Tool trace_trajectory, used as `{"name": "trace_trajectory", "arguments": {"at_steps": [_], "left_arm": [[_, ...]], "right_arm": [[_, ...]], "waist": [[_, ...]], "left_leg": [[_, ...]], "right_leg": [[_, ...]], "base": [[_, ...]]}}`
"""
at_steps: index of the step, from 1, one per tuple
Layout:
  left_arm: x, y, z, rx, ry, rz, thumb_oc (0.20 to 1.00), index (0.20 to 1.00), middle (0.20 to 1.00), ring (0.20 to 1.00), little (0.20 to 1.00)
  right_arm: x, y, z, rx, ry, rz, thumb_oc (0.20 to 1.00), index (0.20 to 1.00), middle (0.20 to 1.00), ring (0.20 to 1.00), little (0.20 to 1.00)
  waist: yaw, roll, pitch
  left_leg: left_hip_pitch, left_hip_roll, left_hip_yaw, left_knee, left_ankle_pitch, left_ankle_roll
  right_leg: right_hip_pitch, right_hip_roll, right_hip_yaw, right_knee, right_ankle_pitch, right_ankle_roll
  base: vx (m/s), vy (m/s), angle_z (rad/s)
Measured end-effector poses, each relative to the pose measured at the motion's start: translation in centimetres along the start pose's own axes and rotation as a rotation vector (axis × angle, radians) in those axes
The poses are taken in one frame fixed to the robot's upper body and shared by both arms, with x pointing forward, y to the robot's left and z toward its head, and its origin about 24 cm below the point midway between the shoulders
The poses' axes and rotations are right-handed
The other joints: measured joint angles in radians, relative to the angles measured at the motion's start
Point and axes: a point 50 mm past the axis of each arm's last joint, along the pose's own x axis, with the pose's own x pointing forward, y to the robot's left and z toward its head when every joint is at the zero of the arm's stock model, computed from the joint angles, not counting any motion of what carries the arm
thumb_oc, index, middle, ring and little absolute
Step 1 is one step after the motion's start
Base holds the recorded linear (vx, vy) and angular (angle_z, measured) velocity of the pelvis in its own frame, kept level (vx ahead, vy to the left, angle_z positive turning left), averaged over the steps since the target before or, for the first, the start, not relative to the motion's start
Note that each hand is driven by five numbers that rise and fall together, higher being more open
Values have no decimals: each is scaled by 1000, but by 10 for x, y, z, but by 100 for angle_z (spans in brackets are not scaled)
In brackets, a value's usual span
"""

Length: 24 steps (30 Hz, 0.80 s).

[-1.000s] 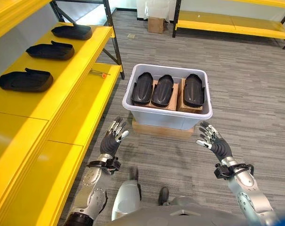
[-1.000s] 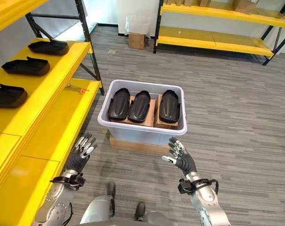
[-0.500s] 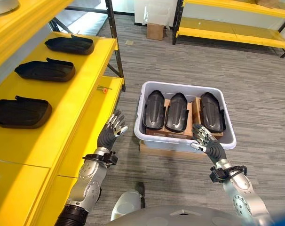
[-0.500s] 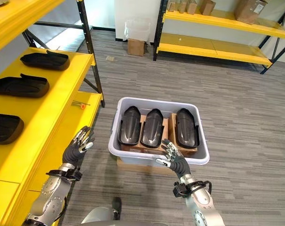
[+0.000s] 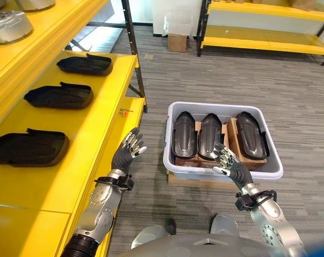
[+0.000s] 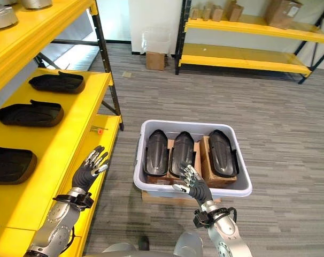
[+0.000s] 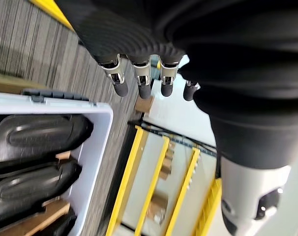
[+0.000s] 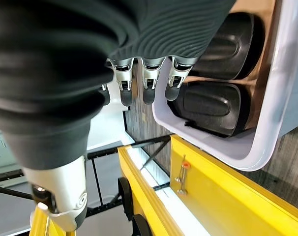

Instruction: Move parts from the plastic box to the shelf.

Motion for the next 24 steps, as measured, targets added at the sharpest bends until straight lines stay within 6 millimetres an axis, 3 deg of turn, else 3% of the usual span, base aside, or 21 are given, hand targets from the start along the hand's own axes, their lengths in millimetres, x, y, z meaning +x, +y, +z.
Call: {"name": "trace_trajectory", "arguments": {"at_steps": [1,3,4,5,8,10,12,15,19,24], "left_arm": [[-3,3,-5,-13,12,28,1000,1000,1000,1000,1000],[-8,8,-7,0,29,46,1000,1000,1000,1000,1000],[-10,11,-7,8,35,57,1000,1000,1000,1000,1000],[-17,16,-11,4,50,84,1000,1000,1000,1000,1000],[-24,18,-17,-5,76,94,1000,1000,1000,1000,1000],[-23,10,-20,-28,77,61,1000,1000,1000,1000,1000],[-22,6,-18,-39,59,42,1000,1000,1000,1000,1000],[-21,3,-17,-47,52,30,1000,1000,1000,1000,1000],[-22,5,-17,-47,51,38,1000,1000,1000,1000,1000],[-20,4,-14,-50,36,39,1000,1000,1000,1000,1000]], "right_arm": [[-1,-1,-5,3,24,-7,1000,1000,1000,1000,1000],[-5,-1,-9,11,40,-12,1000,1000,1000,1000,1000],[-4,0,-11,10,49,-5,1000,1000,1000,1000,1000],[-3,0,-13,11,63,6,1000,1000,1000,1000,1000],[-3,-1,-1,5,1,1,1000,1000,1000,1000,1000],[-4,-11,-5,5,25,-34,1000,1000,1000,1000,1000],[-11,-20,-5,-43,58,-33,1000,1000,1000,1000,1000],[-11,-23,-1,-64,49,-32,1000,1000,1000,1000,1000],[-10,-23,1,-66,43,-30,1000,1000,1000,1000,1000],[3,-24,17,-104,-20,-20,1000,1000,1000,1000,1000]], "waist": [[-8,-12,4],[-2,-49,3],[2,-79,0],[7,-93,-7],[0,-109,-18],[-24,-78,-8],[-38,-22,-14],[-35,1,-8],[-31,16,-1],[-31,51,11]], "left_leg": [[3,1,-29,23,-16,-13],[18,10,-43,27,-21,-19],[35,14,-48,17,-25,-34],[47,47,-46,1,-25,-61],[18,114,-43,17,-54,-117],[17,206,-36,4,-47,-158],[50,273,-13,-81,7,-207],[71,294,0,-148,48,-222],[71,291,7,-183,70,-225],[70,284,24,-205,83,-222]], "right_leg": [[33,-1,46,-37,51,38],[86,28,84,-58,76,29],[111,43,43,-55,85,23],[143,87,-16,-56,84,23],[159,149,-40,-105,18,8],[159,230,-54,-110,-5,-37],[158,295,-65,-134,-7,-73],[156,320,-65,-163,7,-91],[152,321,-65,-194,23,-90],[151,321,-53,-235,55,-87]], "base": [[82,-211,44],[132,-385,39],[94,-326,6],[68,-256,-25],[53,-195,-9],[32,-158,3],[21,-169,-5],[-16,-42,-5],[-8,2,0],[-54,11,-7]]}}
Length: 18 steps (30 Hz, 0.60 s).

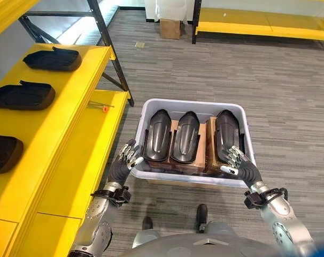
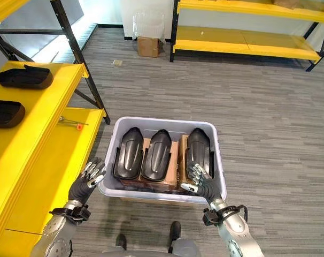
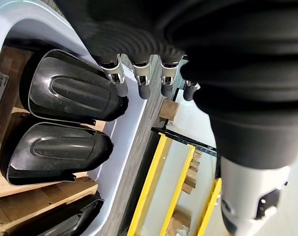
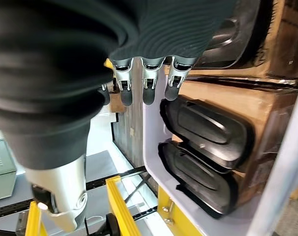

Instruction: Move parts from the plastic box to the shelf.

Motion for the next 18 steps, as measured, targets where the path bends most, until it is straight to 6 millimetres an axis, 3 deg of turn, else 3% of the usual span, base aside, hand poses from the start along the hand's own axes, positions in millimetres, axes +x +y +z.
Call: {"name": "trace_trajectory", "arguments": {"at_steps": [4,7,13,14,18], "left_arm": [[5,-4,3,-12,-23,-10,1000,1000,1000,1000,1000],[16,-15,21,-10,-106,-61,1000,1000,1000,1000,1000],[38,-32,48,-7,-220,-138,1000,1000,1000,1000,1000],[47,-47,55,-16,-251,-191,1000,1000,1000,1000,1000],[56,-62,64,-31,-301,-236,1000,1000,1000,1000,1000]], "right_arm": [[14,-1,19,-26,-82,4,1000,1000,1000,1000,1000],[35,1,49,-90,-197,16,1000,1000,1000,1000,1000],[60,12,86,-152,-330,33,1000,1000,1000,1000,1000],[69,12,98,-196,-367,10,1000,1000,1000,1000,1000],[85,12,111,-227,-400,-33,1000,1000,1000,1000,1000]], "waist": [[0,29,9],[0,47,12],[-3,71,28],[-8,88,44],[-2,101,93]], "left_leg": [[-2,-3,28,-3,1,1],[-42,-15,74,-3,7,6],[-117,-43,129,-4,24,20],[-144,-54,135,-4,32,26],[-178,-59,150,-3,41,28]], "right_leg": [[-19,0,21,0,9,-1],[-90,-6,71,0,31,-1],[-201,-22,130,5,76,5],[-229,-32,134,4,85,9],[-273,-34,156,5,90,11]], "base": [[-113,27,-22],[-109,35,-43],[-105,22,-27],[-67,10,-6],[-60,-5,-10]]}}
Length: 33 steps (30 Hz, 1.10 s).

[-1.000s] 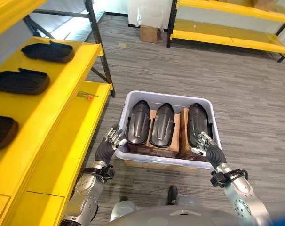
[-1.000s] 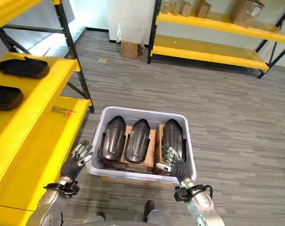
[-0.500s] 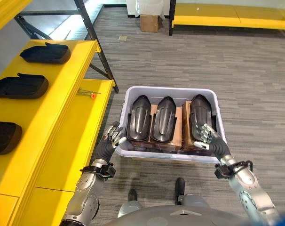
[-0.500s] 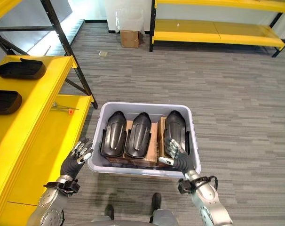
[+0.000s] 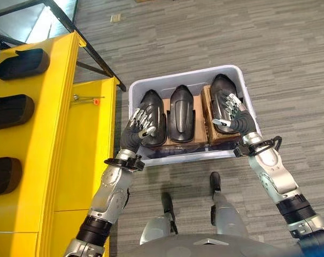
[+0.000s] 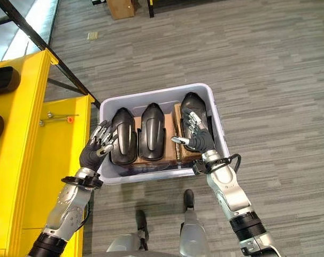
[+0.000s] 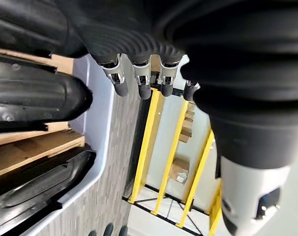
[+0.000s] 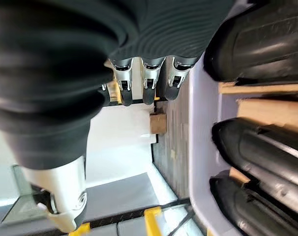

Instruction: Move parts from the plastic box to the shelf.

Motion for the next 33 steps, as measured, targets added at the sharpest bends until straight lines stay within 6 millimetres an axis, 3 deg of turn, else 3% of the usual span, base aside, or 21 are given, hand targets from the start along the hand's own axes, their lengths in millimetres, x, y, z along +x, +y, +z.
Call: {"name": "trace_trajectory", "arguments": {"at_steps": [3,11,15,18,24,30,33], "left_arm": [[8,-11,1,-21,-11,-41,1000,1000,1000,1000,1000],[16,-20,1,-56,-16,-63,1000,1000,1000,1000,1000],[22,-24,0,-71,-6,-82,1000,1000,1000,1000,1000],[21,-21,-2,-72,-2,-63,1000,1000,1000,1000,1000],[22,-23,-2,-72,-1,-71,1000,1000,1000,1000,1000],[24,-21,2,-56,-7,-69,1000,1000,1000,1000,1000],[26,-19,5,-44,-15,-58,1000,1000,1000,1000,1000]], "right_arm": [[13,-8,2,-28,-4,-55,1000,1000,1000,1000,1000],[48,-27,19,-146,-43,-215,1000,1000,1000,1000,1000],[72,-45,48,-224,-109,-299,1000,1000,1000,1000,1000],[82,-48,52,-269,-103,-320,1000,1000,1000,1000,1000],[85,-67,55,-316,-71,-385,1000,1000,1000,1000,1000],[93,-84,87,-378,-157,-487,1000,1000,1000,1000,1000],[97,-99,94,-408,-142,-568,1000,1000,1000,1000,1000]], "waist": [[9,13,49],[20,39,105],[40,59,124],[42,65,130],[63,65,137],[61,75,176],[61,76,177]], "left_leg": [[-11,-3,0,0,5,0],[-35,-26,0,1,12,4],[-65,-40,0,1,21,17],[-71,-46,0,1,22,19],[-102,-58,-3,6,29,28],[-120,-74,-3,4,37,39],[-141,-81,3,4,40,43]], "right_leg": [[-10,-2,0,-2,12,-6],[-32,-25,-1,-1,22,-2],[-64,-38,5,0,33,9],[-74,-43,8,5,33,10],[-104,-58,9,16,36,15],[-129,-72,15,27,42,23],[-161,-76,25,39,44,24]], "base": [[-9,-3,-1],[-6,24,4],[1,15,1],[1,8,1],[-5,14,4],[-1,5,0],[-28,22,-5]]}}
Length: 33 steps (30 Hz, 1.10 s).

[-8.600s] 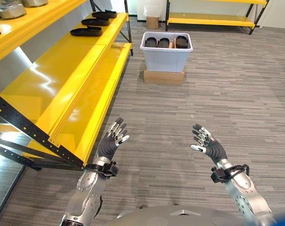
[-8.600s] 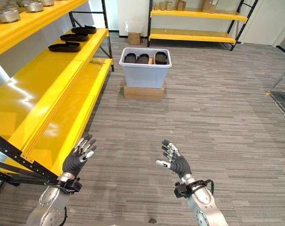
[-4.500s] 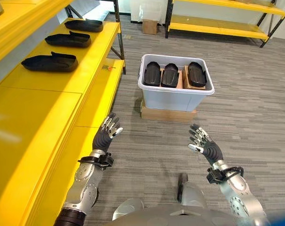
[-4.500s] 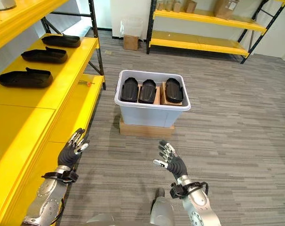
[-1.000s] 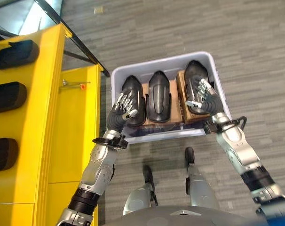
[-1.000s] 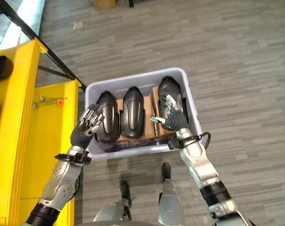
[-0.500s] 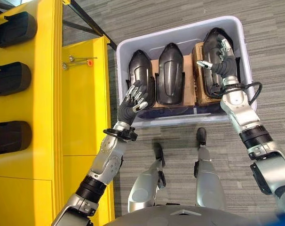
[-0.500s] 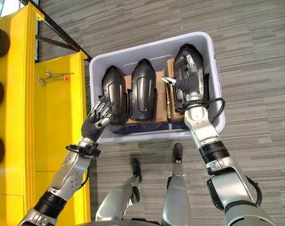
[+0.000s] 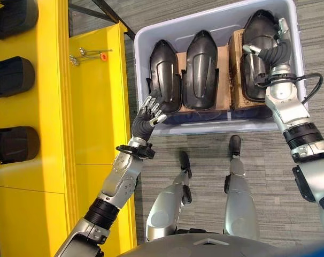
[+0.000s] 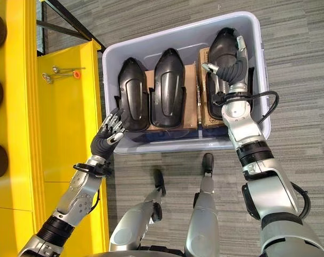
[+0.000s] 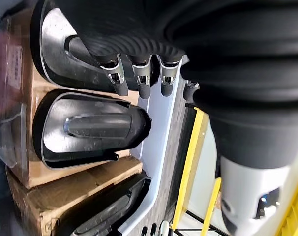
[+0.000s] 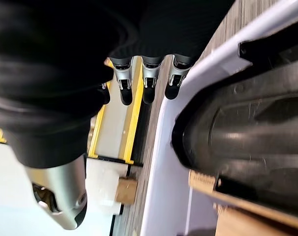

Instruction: Move parts from the plastic box to the shelf.

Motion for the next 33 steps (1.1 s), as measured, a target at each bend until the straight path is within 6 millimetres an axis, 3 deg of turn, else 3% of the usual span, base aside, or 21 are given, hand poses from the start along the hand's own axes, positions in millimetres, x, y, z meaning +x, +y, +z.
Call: {"name": "trace_trajectory", "arguments": {"at_steps": [2,9,13,21,27,33], "left_arm": [[0,-3,-2,-2,6,-13,1000,1000,1000,1000,1000],[3,-7,-1,-2,-2,-31,1000,1000,1000,1000,1000],[3,-10,-3,-3,4,-42,1000,1000,1000,1000,1000],[7,-13,-2,-1,0,-40,1000,1000,1000,1000,1000],[7,-12,-1,-2,-4,-28,1000,1000,1000,1000,1000],[7,-12,-1,-2,-4,-23,1000,1000,1000,1000,1000]], "right_arm": [[7,-8,-13,-55,83,-41,1000,1000,1000,1000,1000],[17,-9,-14,-102,127,-49,1000,1000,1000,1000,1000],[14,7,-23,-138,182,10,1000,1000,1000,1000,1000],[12,40,-14,-111,183,96,1000,1000,1000,1000,1000],[6,55,-13,-123,174,151,1000,1000,1000,1000,1000],[3,56,-21,-165,182,164,1000,1000,1000,1000,1000]], "waist": [[-1,1,3],[-6,0,31],[-8,-2,42],[-14,-20,59],[-14,-20,59],[-7,-21,59]], "left_leg": [[-2,-4,0,0,1,2],[-35,-6,-2,19,5,5],[-57,-8,-3,27,7,5],[-70,-8,-8,44,10,4],[-74,-7,-20,52,15,3],[-85,-6,-35,71,15,3]], "right_leg": [[-4,-4,1,5,0,0],[-42,-9,4,31,-1,2],[-68,-11,4,49,-3,1],[-79,-13,5,69,-3,0],[-79,-14,2,78,-4,-1],[-79,-18,-7,91,-7,-6]], "base": [[-18,-5,0],[-14,-5,2],[-8,0,0],[0,0,0],[-9,3,4],[-2,5,7]]}}
